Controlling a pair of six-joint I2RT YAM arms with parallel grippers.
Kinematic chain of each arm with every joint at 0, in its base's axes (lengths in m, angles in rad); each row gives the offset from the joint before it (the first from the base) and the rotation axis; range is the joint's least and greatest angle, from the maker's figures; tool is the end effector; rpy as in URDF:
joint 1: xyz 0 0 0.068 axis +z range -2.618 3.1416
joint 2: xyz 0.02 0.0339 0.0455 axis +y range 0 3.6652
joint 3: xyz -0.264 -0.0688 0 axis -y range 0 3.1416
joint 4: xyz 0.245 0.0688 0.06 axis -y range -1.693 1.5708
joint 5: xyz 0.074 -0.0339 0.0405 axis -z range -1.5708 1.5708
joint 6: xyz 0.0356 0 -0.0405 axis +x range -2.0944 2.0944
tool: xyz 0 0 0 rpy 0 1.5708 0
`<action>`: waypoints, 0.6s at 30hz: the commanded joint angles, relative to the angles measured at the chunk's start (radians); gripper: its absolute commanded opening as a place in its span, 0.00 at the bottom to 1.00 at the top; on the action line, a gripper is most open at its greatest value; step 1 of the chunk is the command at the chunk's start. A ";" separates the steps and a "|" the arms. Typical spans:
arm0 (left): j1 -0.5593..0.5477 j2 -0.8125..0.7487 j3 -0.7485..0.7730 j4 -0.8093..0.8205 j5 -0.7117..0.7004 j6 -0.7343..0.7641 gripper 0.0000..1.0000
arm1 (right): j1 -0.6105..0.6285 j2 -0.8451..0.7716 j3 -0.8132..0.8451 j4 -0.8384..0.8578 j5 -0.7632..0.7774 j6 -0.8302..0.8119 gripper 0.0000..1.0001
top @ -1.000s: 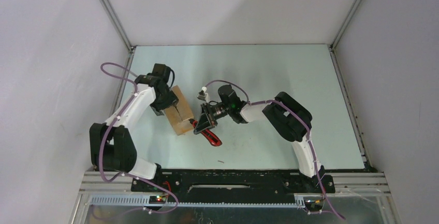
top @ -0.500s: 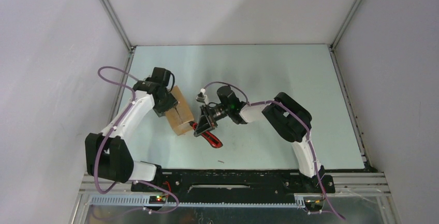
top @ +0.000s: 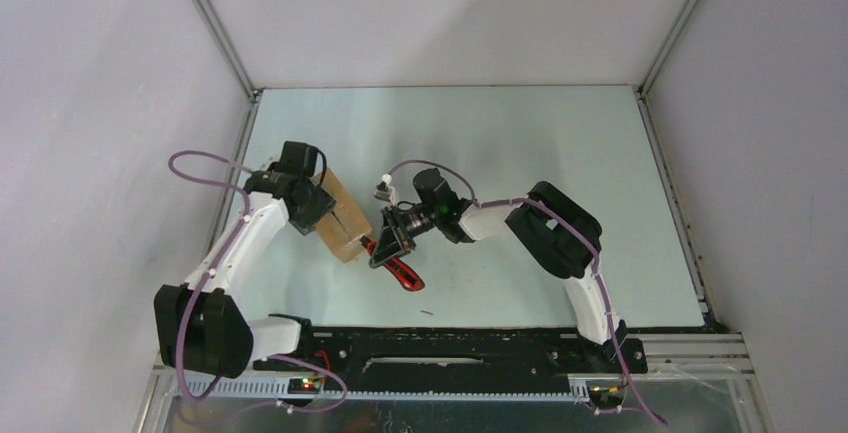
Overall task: Unpack the express box
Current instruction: Cut the express box at the center of the board.
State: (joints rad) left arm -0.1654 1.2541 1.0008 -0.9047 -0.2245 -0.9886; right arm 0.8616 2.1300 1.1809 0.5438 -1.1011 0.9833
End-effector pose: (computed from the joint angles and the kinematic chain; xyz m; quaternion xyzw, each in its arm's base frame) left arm 0.2317 -0.0306 0.2615 -0.4102 0.8822 -0.0192 0.2305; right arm 0.2588 0.3503 0.1375 0.2441 -0.7278 -0.6376 0.0650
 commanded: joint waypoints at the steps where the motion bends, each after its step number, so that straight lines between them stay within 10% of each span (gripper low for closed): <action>1: -0.016 -0.002 -0.054 0.052 0.199 -0.152 0.00 | 0.059 0.018 0.022 -0.067 0.001 0.015 0.00; 18: -0.036 -0.055 -0.067 0.036 0.191 -0.188 0.00 | 0.062 0.034 0.063 -0.126 0.016 0.004 0.00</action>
State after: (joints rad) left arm -0.1680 1.2331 0.9520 -0.8875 -0.1726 -1.0515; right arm 0.8955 2.1395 1.2255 0.4877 -1.1194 0.9844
